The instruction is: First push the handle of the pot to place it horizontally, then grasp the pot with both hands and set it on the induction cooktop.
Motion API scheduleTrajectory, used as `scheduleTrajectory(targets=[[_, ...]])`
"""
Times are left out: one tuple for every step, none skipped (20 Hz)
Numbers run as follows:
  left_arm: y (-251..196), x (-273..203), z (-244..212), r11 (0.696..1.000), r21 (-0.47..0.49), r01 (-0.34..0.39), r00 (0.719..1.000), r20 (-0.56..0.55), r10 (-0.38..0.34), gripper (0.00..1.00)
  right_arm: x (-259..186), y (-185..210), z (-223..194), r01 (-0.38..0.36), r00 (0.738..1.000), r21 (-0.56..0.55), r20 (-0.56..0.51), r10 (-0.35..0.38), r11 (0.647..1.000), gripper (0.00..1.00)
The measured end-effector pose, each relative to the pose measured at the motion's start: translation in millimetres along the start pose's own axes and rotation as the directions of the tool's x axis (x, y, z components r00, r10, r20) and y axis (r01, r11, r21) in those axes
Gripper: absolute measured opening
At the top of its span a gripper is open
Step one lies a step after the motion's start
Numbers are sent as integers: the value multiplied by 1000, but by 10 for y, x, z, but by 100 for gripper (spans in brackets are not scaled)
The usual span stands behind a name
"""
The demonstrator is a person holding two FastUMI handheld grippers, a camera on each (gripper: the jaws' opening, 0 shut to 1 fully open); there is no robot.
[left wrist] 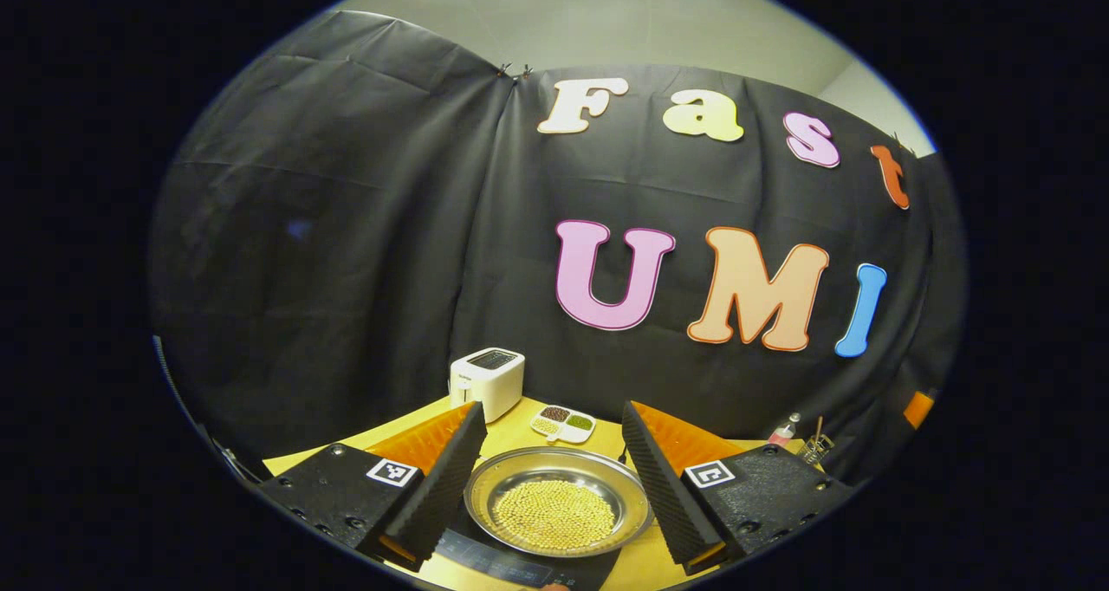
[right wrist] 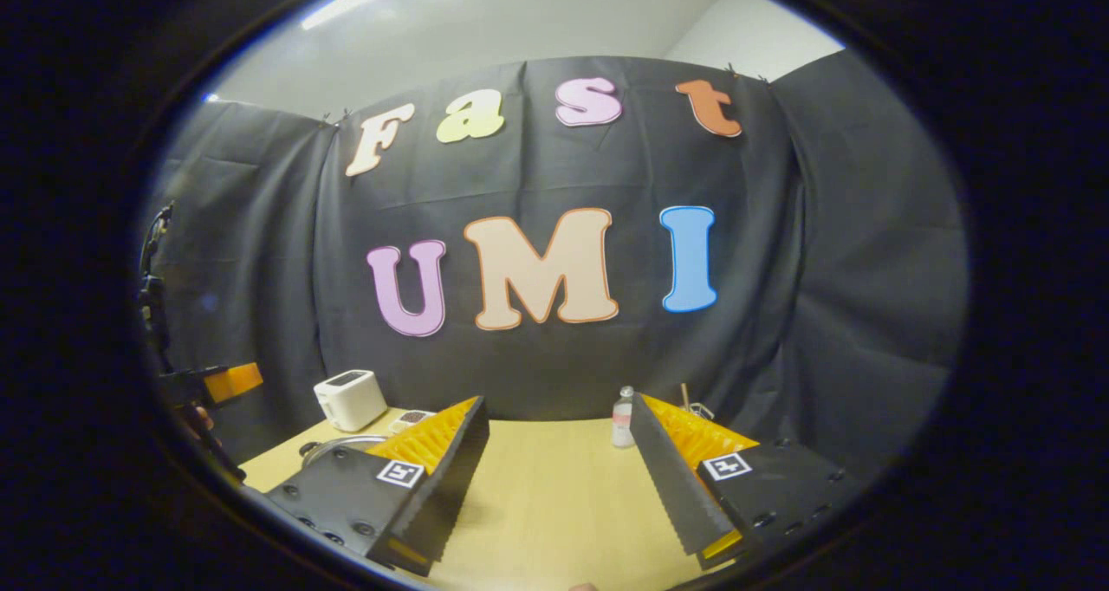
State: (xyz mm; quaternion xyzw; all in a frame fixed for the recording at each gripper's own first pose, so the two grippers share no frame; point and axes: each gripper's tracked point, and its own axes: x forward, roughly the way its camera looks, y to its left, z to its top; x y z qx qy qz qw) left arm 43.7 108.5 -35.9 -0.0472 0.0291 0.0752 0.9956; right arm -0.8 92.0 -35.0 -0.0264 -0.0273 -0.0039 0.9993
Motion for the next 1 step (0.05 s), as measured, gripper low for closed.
scheduleTrajectory(targets=[[-86, -28, -6, 1000, 2, 11, 1000, 2, -11, 96, -12, -58, 1, -7, 1000, -9, 1, 7, 1000, 92]])
